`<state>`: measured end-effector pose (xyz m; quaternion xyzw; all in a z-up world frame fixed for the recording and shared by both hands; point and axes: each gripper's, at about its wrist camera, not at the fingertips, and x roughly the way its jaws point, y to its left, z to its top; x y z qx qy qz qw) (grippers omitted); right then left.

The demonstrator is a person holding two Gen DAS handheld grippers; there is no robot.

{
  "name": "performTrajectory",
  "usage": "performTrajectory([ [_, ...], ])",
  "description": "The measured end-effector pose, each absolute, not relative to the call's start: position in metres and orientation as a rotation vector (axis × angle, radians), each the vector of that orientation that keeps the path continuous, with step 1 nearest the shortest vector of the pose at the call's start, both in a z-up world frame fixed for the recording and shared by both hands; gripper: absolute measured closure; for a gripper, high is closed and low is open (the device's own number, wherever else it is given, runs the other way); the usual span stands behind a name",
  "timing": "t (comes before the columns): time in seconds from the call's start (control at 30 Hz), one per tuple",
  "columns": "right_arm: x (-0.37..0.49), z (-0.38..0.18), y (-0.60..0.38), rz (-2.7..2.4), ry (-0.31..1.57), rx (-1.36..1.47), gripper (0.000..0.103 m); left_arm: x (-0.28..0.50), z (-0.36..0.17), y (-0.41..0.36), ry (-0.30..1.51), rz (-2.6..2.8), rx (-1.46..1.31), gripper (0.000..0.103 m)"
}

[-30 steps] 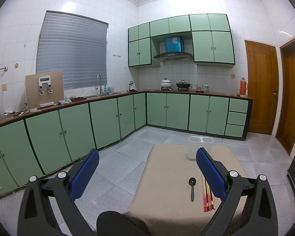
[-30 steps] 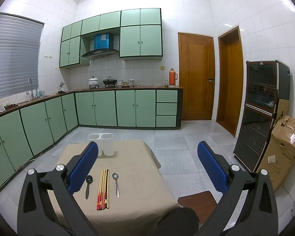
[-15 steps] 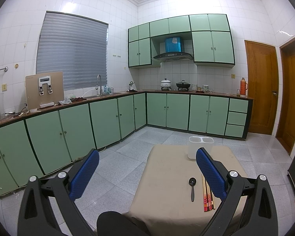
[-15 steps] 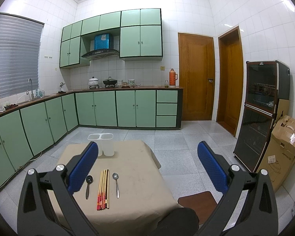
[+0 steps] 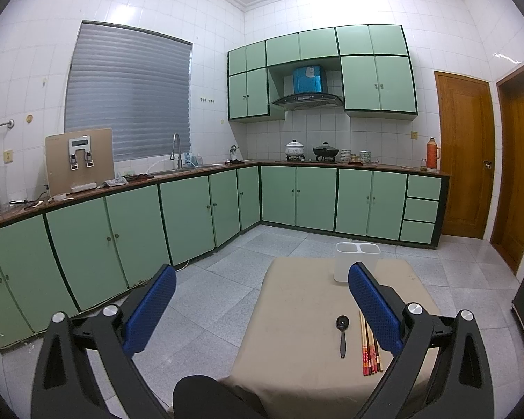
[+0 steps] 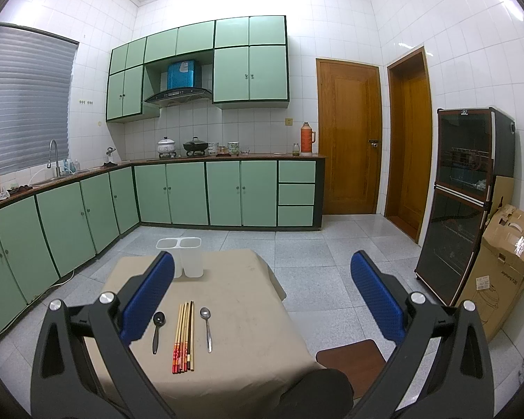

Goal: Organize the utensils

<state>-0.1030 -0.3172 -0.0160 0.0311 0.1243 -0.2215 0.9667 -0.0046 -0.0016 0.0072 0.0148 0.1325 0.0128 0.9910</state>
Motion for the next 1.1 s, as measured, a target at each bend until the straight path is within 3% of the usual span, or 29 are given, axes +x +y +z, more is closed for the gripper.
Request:
performTrajectory([
  [0.93,-0.102,-0.015,-0.317,-0.446,0.253,0.064,0.005,-0.004,0.004,-0.001,0.268,0.026,0.031,0.006],
  [1.1,-0.084,-0.025,-0.316,-0.409,0.287,0.049,0.005,0.030,-0.024,-0.004,0.384,-0.038,0.033,0.006],
])
